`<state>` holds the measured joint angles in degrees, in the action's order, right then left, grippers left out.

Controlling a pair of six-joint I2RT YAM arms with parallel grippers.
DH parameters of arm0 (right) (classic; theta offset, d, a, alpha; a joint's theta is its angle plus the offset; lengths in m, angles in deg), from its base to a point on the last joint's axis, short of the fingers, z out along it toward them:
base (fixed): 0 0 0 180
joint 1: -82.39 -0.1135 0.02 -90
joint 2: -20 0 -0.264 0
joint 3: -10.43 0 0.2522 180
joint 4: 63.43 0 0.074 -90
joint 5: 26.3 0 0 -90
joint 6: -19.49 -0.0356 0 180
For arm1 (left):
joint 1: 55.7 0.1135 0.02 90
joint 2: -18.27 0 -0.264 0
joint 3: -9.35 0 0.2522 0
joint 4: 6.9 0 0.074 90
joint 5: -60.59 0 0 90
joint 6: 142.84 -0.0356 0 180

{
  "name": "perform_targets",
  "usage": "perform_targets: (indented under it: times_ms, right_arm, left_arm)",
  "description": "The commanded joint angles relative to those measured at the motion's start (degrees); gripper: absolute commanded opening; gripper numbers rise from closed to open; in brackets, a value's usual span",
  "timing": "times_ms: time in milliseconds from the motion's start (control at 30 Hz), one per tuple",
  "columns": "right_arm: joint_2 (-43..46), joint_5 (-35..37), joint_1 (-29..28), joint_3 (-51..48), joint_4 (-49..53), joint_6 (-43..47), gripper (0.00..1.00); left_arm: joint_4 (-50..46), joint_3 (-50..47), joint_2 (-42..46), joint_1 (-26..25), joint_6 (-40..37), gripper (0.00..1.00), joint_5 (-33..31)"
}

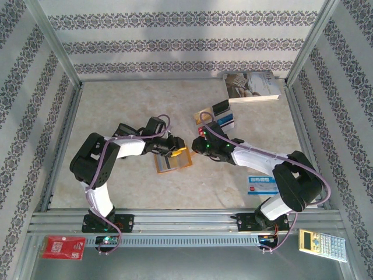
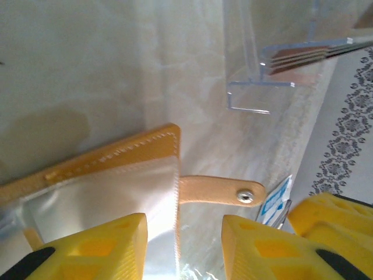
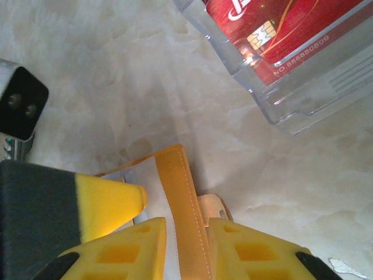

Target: Take the credit cards out of the card holder

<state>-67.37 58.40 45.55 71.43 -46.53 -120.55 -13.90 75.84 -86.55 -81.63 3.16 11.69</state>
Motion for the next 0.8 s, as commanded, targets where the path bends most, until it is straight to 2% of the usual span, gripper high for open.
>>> perform_targets:
  times_ms: [0, 133, 433, 600, 767]
  right_arm:
    - [1.1, 0.7, 0.3, -0.6, -0.4, -0.2, 0.27]
    - [-0.4, -2.7, -0.3, 1.5, -0.9, 1.9, 0.27]
    - [-9.9, -13.1, -3.8, 8.8, -2.3, 3.9, 0.26]
    - [-15.5, -16.6, -4.1, 11.1, -4.0, 2.6, 0.23]
    - [-19.0, -18.5, -3.4, 11.2, -7.2, 1.2, 0.21]
  left_arm:
    - [-0.3, 1.4, -0.6, -0.6, -0.5, 0.40, -0.5]
    - [-3.5, 1.2, 3.1, -0.2, -2.0, 0.41, -1.8]
    - [-17.6, -6.4, 16.7, 3.9, -7.3, 0.37, -11.7]
    - [-20.9, -8.2, 17.5, 4.2, -8.7, 0.28, -14.0]
    - [-21.8, -5.7, 14.9, 4.2, -10.1, 0.21, -14.1]
